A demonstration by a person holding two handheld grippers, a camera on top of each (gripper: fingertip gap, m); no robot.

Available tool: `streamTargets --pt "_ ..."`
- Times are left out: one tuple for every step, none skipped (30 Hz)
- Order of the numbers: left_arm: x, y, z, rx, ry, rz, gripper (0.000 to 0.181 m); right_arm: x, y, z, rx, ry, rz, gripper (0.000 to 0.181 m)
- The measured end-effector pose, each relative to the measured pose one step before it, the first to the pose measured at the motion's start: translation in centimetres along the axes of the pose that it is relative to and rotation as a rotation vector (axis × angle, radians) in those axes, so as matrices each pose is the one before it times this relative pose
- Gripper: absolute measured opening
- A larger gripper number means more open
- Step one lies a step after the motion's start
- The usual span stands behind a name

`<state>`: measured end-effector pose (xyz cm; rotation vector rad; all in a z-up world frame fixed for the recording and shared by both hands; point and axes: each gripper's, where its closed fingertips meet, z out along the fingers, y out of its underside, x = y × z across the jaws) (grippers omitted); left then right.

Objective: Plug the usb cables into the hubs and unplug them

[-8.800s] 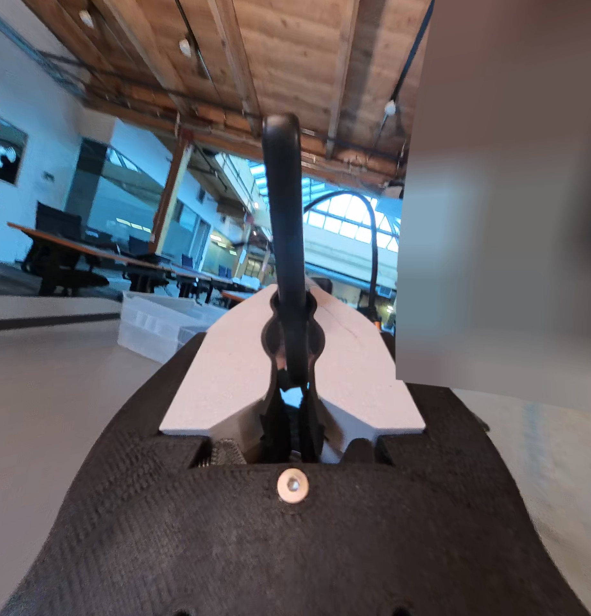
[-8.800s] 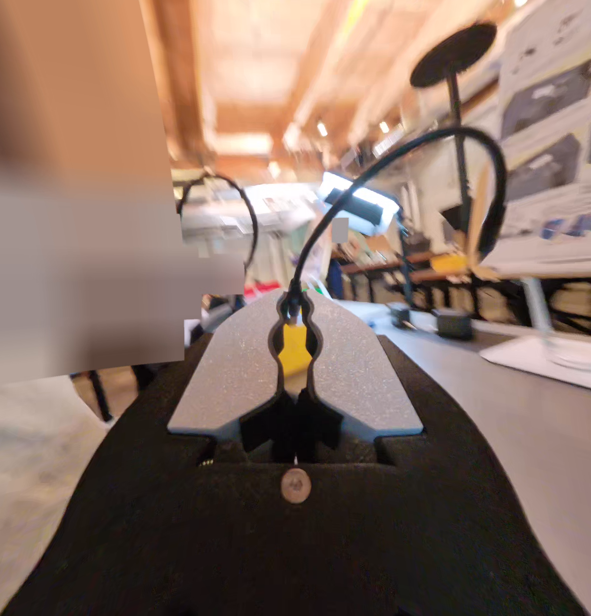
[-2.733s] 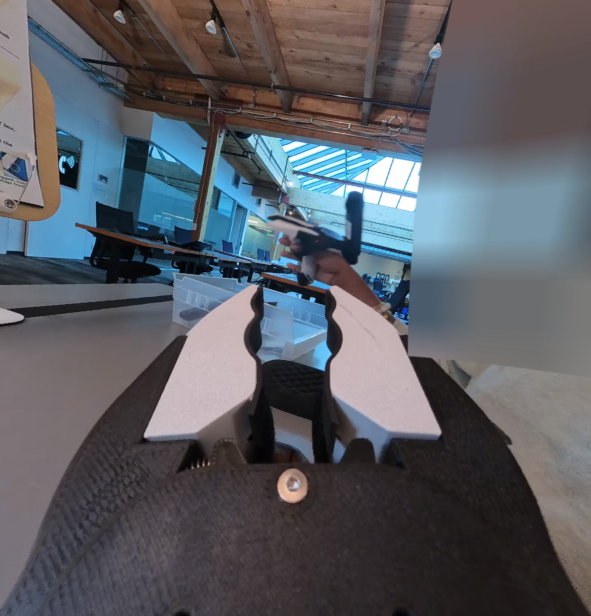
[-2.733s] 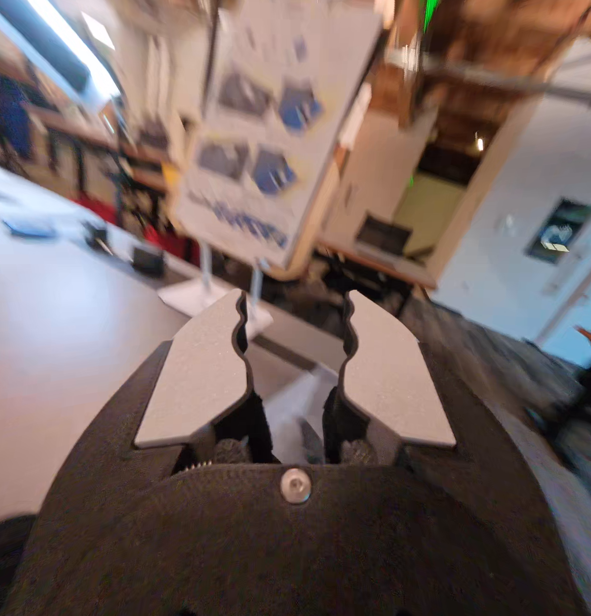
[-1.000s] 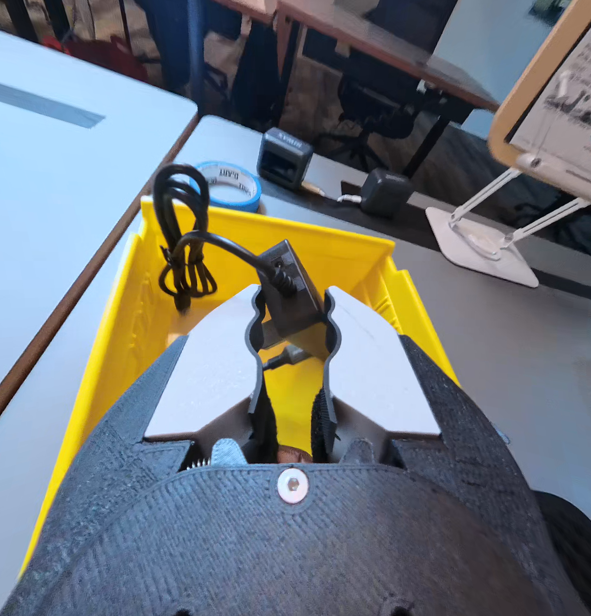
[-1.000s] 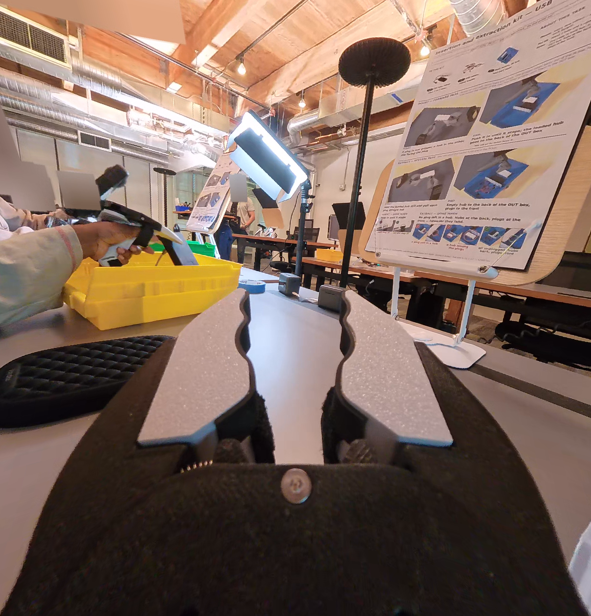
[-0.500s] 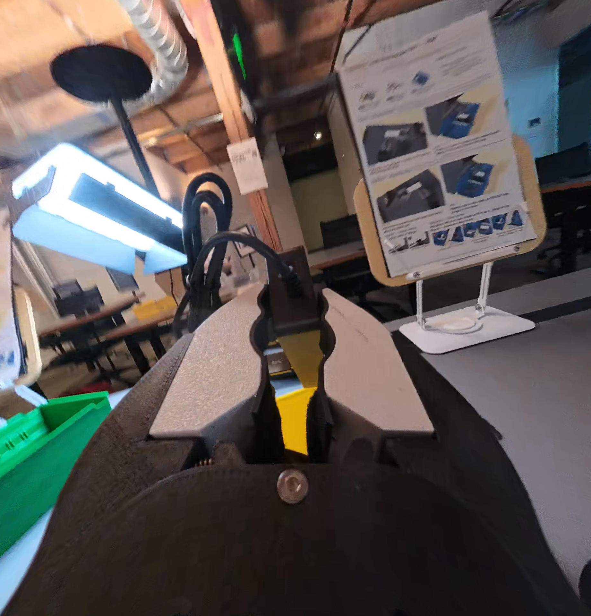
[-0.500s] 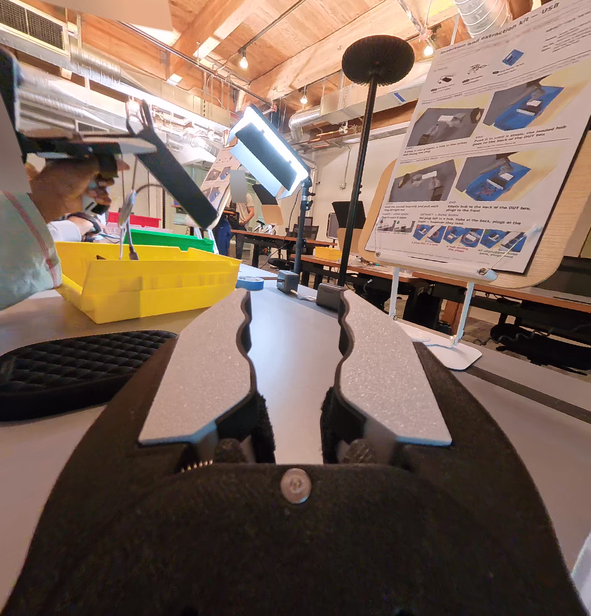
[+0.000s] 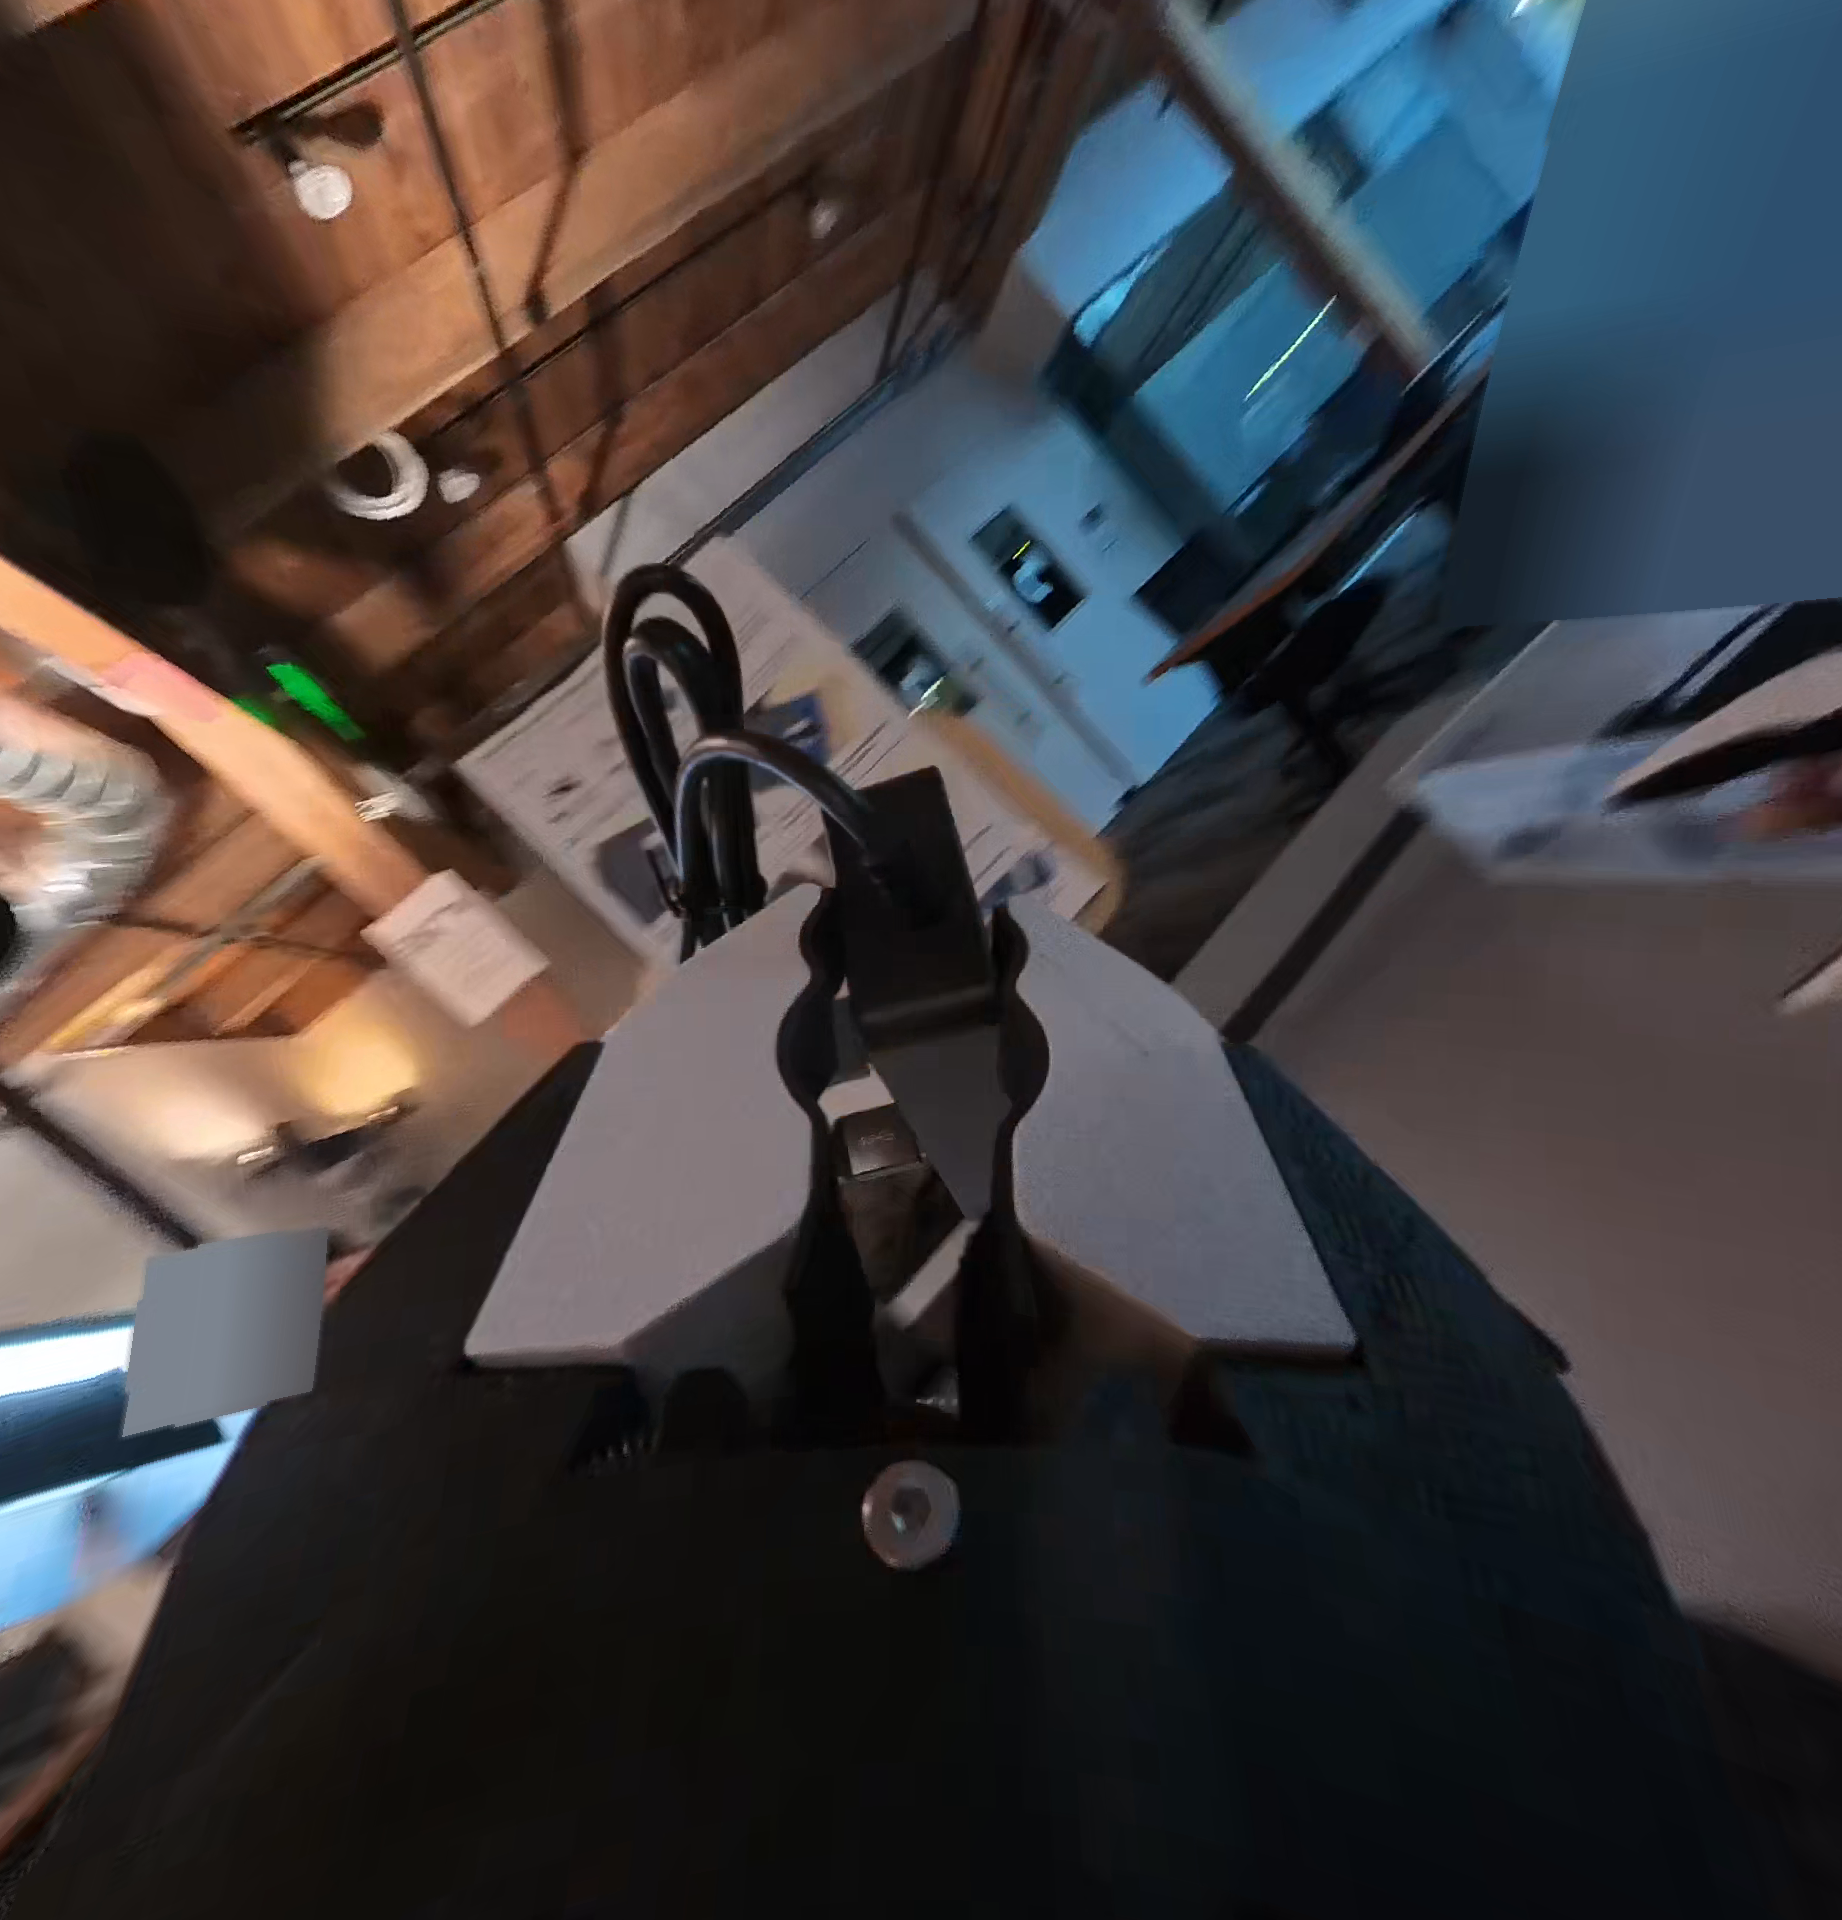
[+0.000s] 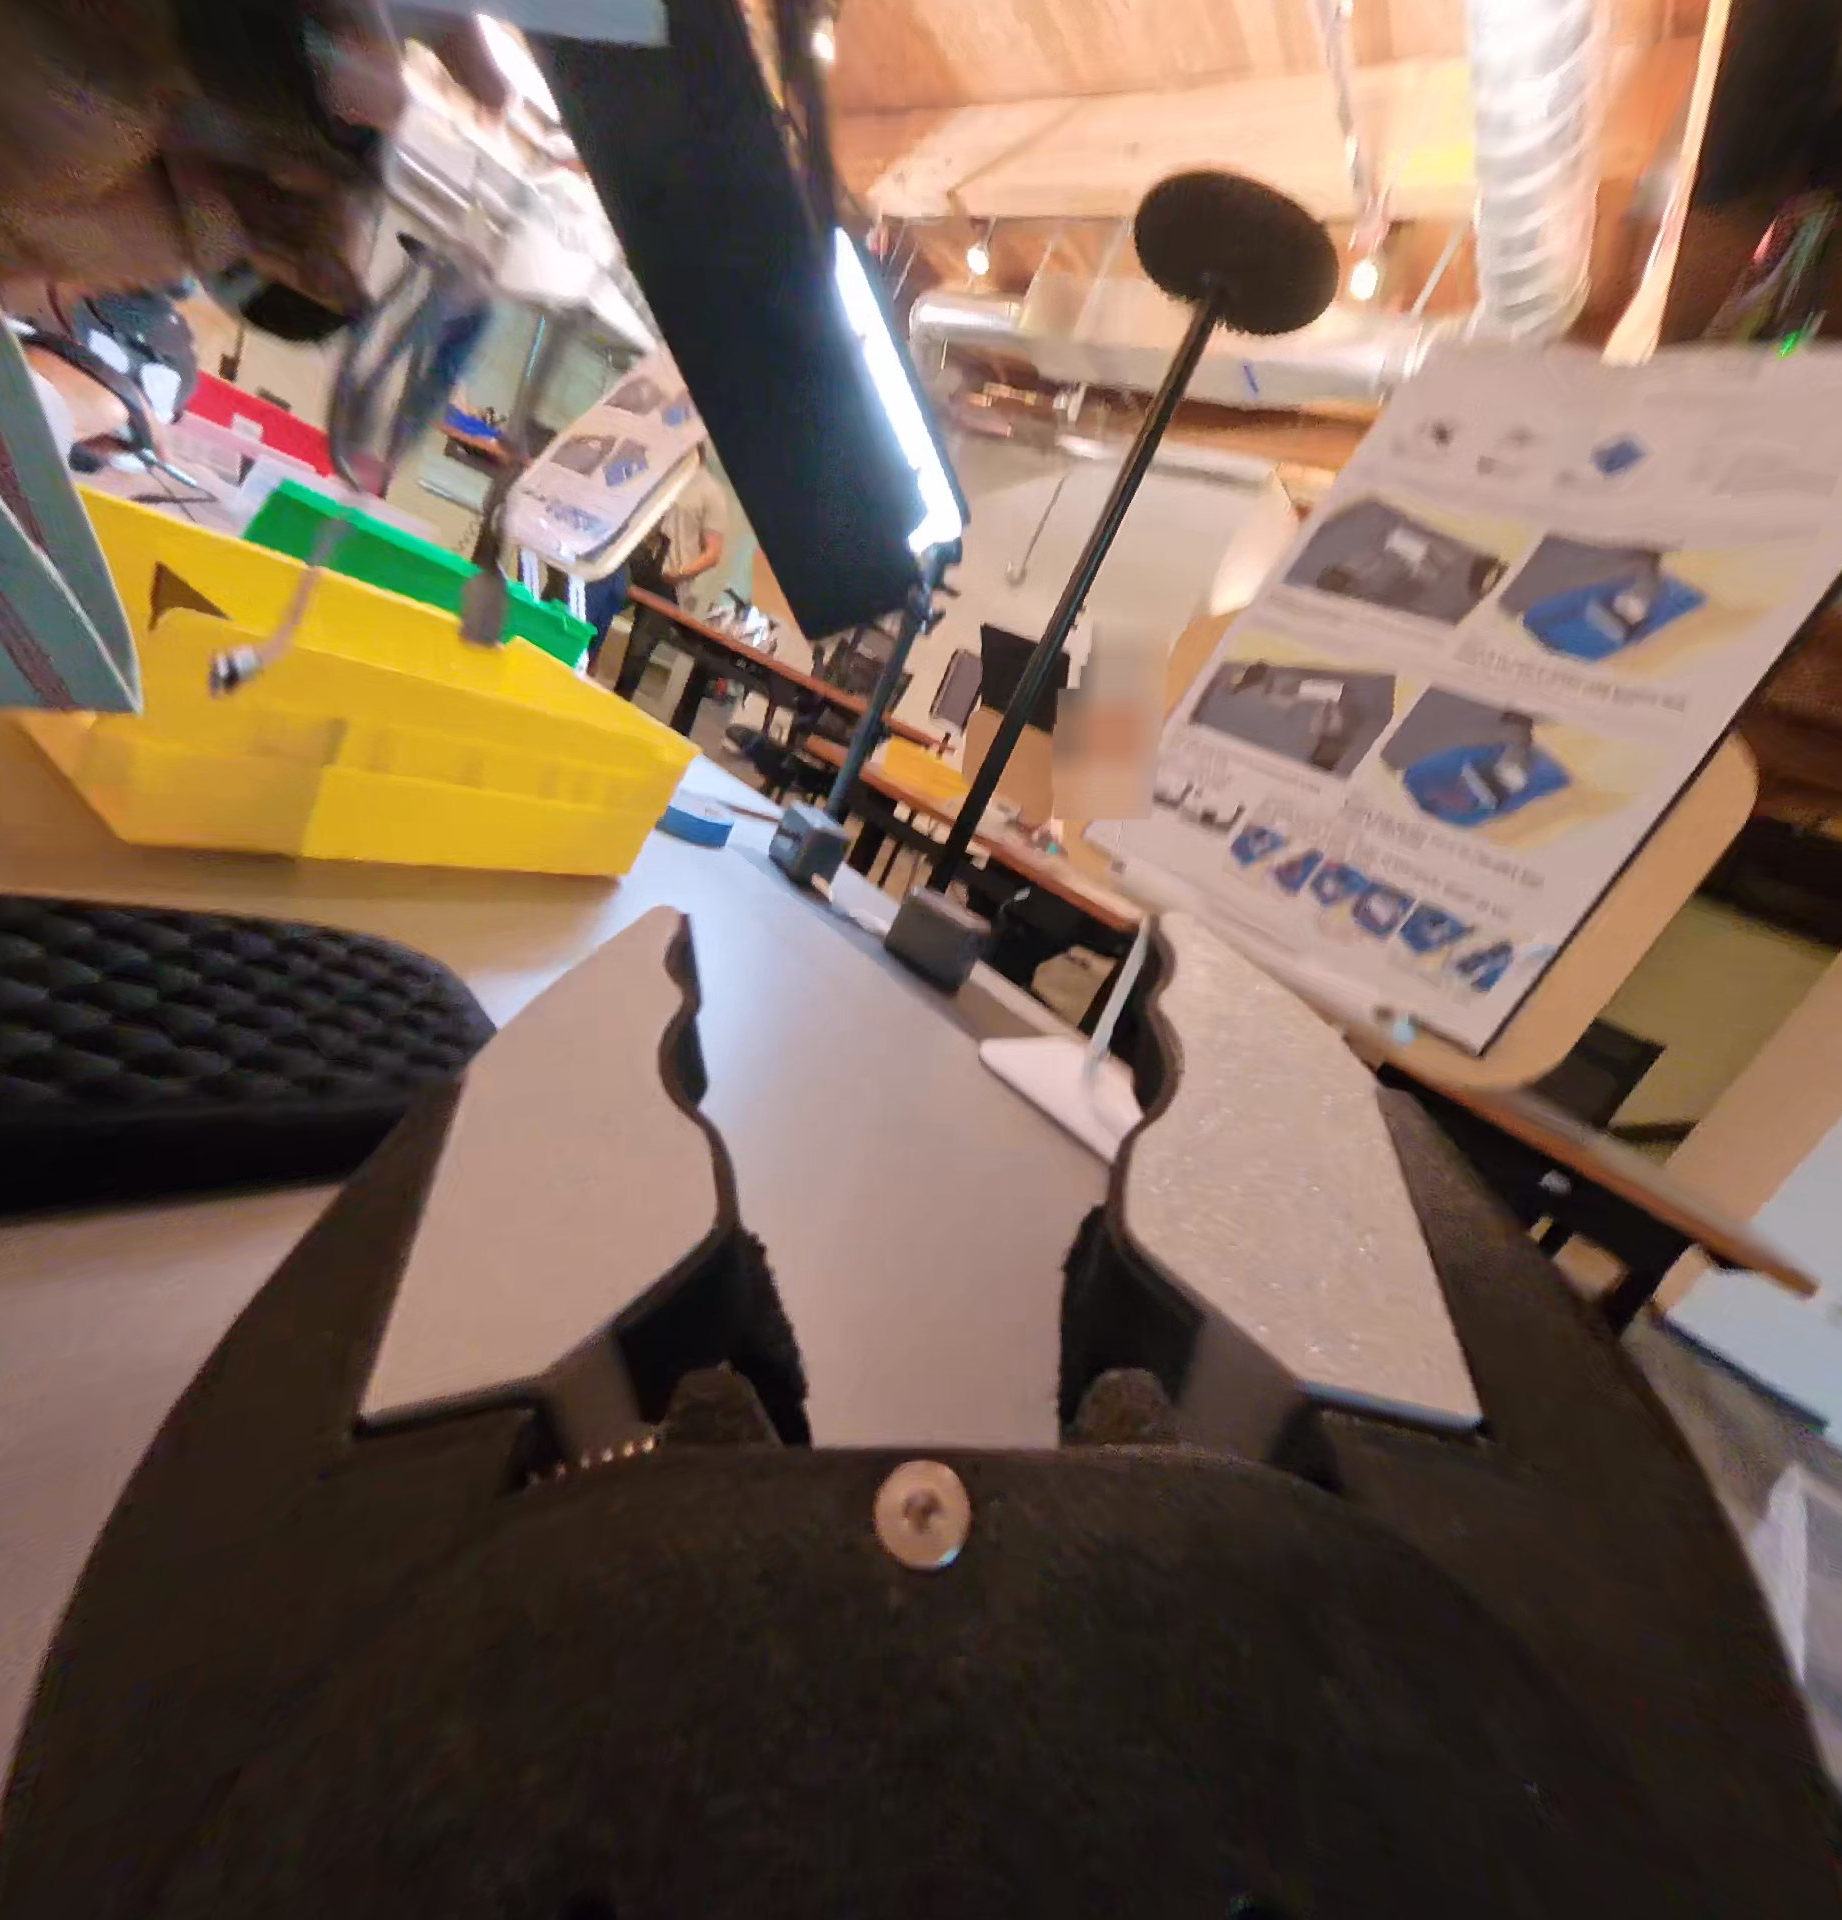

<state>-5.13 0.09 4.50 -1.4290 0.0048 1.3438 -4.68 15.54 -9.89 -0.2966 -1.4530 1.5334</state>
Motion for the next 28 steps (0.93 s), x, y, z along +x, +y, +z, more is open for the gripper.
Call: streamTargets --pt "1.394 -1.131 0.418 0.0468 0.0445 -0.062 0.027 -0.362 -1.099 0.419 0.0283 0.0045 -0.0272 0.09" --pt "1.54 -0.886 0.476 0.0439 0.0459 -0.0524 0.027 -0.374 -1.208 0.472 0.0309 0.0007 -0.0238 0.098" --pt "1.554 -0.597 0.538 0.0372 0.041 -0.0509 0.028 -0.382 -1.15 0.484 0.0243 -0.003 -0.0296 0.106" --pt "1.536 -0.316 0.56 0.0286 0.0397 -0.0436 0.028 -0.318 -0.94 0.479 0.0099 -0.004 -0.0418 0.111" --pt "1.462 -0.063 0.546 0.0187 0.0373 -0.0352 0.028 -0.219 -0.623 0.408 -0.0077 -0.003 -0.053 0.114" --pt "1.319 0.095 0.483 0.0122 0.0325 -0.0268 0.027 -0.075 -0.309 0.317 -0.0235 0.0007 -0.0596 0.115" --pt "1.196 0.21 0.413 0.0076 0.0292 -0.0203 0.027 0.014 -0.032 0.221 -0.0329 0.0011 -0.0593 0.114" --pt "0.992 0.245 0.326 0.0042 0.0249 -0.0224 0.027 -0.045 0.177 0.138 -0.0361 -0.0057 -0.048 0.111" --pt "0.741 0.217 0.283 0.0057 0.0187 -0.0319 0.027 -0.171 0.266 0.111 -0.0335 -0.0131 -0.0282 0.108" --pt "0.569 0.167 0.238 0.0091 0.0163 -0.0346 0.027 -0.207 0.232 0.102 -0.0243 -0.0115 -0.0071 0.106" --pt "0.498 0.102 0.231 0.0121 0.0171 -0.0336 0.027 -0.208 0.109 0.101 -0.0115 -0.0061 0.0095 0.103" --pt "0.373 0.075 0.201 0.0118 0.0123 -0.0278 0.027 -0.041 0.026 0.074 -0.002 0.0095 0.0196 0.104" --pt "0.087 0.083 0.098 0.0065 -0.0022 -0.0109 0.027 0.086 0.093 0.013 -0.0032 0.0148 0.0165 0.101" --pt "0.045 0.119 0.018 0.0012 0.0018 -0.0049 0.027 0.097 0.197 -0.031 -0.0088 0.0102 0.005 0.093" --pt "0.064 0.13 -0.004 0.0018 0.0077 -0.0174 0.027 0.159 0.251 -0.063 -0.0131 0.0114 -0.0056 0.086" --pt "0.192 0.118 -0.007 0.0043 0.0185 -0.0217 0.027 0.202 0.211 -0.014 -0.013 0.0151 -0.0142 0.084" --pt "0.28 0.171 -0.01 -0.0006 0.0246 -0.0218 0.027 0.262 0.157 0.028 -0.0115 0.0192 -0.0211 0.085" --pt "0.221 0.171 0.011 -0.0042 0.0179 -0.019 0.027 0.224 0.114 0.039 -0.0118 0.0167 -0.0269 0.085" --pt "0.162 0.126 -0.002 -0.0033 0.0106 -0.0111 0.027 0.032 0.165 0.033 -0.0163 0.0047 -0.0293 0.078" --pt "0.124 0.069 -0.016 -0.0008 0.0055 -0.0054 0.027 -0.196 0.262 -0.027 -0.0262 -0.008 -0.0198 0.067" --pt "0.036 0.033 -0.019 0.002 -0.003 -0.0033 0.027 -0.095 0.18 -0.086 -0.0221 0.0009 -0.0005 0.066" --pt "0.098 -0.025 -0.018 0.0046 0.0016 -0.0043 0.027 -0.031 0.026 -0.109 -0.0071 0.0007 0.0127 0.066" --pt "0.063 -0.012 -0.046 0.0003 -0.0004 -0.0025 0.027 -0.131 -0.064 -0.12 0.0095 -0.0149 0.0185 0.065" --pt "0.077 0.009 -0.036 -0.0069 0.0028 0.0009 0.028 -0.179 -0.086 -0.126 0.0197 -0.0218 0.0223 0.065" --pt "0.187 -0.03 -0.072 -0.011 0.0141 0.0029 0.029 -0.149 0.13 -0.116 0.0118 -0.0221 0.032 0.065" --pt "0.145 -0.495 -0.315 0.0104 0.0149 0.0008 0.033 -0.119 0.336 -0.124 0.0084 -0.0274 0.0546 0.065" --pt "-0.11 -0.888 -0.607 0.0285 0.0032 -0.0012 0.042 -0.052 0.341 -0.187 0.0183 -0.0346 0.0795 0.066" --pt "-0.351 -1.039 -0.809 0.0318 -0.0042 -0.002 0.046 -0.049 0.223 -0.276 0.033 -0.0451 0.0958 0.065"
